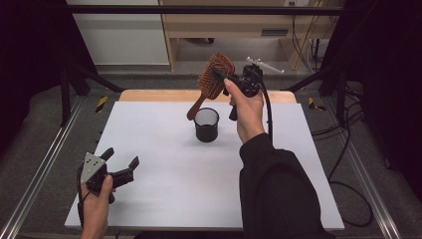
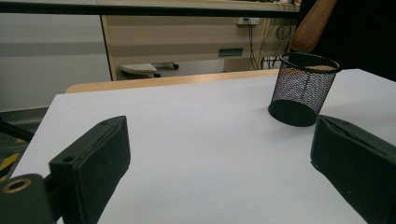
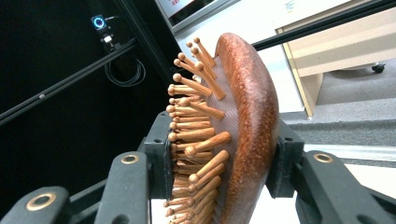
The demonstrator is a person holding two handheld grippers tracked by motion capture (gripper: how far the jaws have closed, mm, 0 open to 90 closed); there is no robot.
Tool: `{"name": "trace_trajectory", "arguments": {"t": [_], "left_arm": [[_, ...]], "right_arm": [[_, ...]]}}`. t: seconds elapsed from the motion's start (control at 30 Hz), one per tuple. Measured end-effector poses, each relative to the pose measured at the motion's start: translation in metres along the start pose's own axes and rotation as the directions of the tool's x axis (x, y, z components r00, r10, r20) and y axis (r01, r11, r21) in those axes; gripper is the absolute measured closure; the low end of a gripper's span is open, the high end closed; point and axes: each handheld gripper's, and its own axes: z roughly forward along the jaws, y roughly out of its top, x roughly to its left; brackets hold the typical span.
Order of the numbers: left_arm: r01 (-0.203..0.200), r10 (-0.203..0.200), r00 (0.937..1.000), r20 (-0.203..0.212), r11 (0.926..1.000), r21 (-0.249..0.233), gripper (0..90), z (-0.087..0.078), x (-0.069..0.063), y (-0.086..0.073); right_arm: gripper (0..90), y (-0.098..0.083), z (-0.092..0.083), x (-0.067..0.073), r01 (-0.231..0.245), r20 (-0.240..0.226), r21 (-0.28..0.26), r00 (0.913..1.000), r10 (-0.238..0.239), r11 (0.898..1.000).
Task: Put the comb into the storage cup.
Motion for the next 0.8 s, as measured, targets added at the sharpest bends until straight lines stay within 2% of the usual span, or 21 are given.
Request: {"name": "trace_trajectory", "arguments": {"t": [0.27, 0.4, 0.6, 0.8], "left_arm": [[-0.006, 0.006, 1.0000, 0.005, 1.0000, 0.000, 5.1, 0.000, 0.000, 0.000], [-0.011, 0.011, 0.9999, 0.005, 0.9999, -0.002, 5.1, 0.000, -0.001, 0.000], [-0.014, 0.014, 0.9999, 0.008, 0.9999, -0.003, 5.0, 0.001, -0.002, 0.000], [-0.020, 0.020, 0.9997, 0.010, 0.9998, -0.002, 4.9, 0.001, -0.002, 0.000]], "right_arm": [[53.3, 0.005, -0.001, -0.001, 0.015, 0.007, -0.020, 0.9999, -0.015, 1.000], [53.3, 0.008, -0.002, 0.000, 0.037, 0.018, -0.034, 0.9992, -0.037, 0.999], [53.3, 0.013, -0.004, -0.001, 0.065, 0.039, -0.028, 0.9972, -0.063, 0.998], [53.2, 0.015, -0.004, -0.003, 0.069, 0.047, -0.027, 0.9966, -0.067, 0.997]]}}
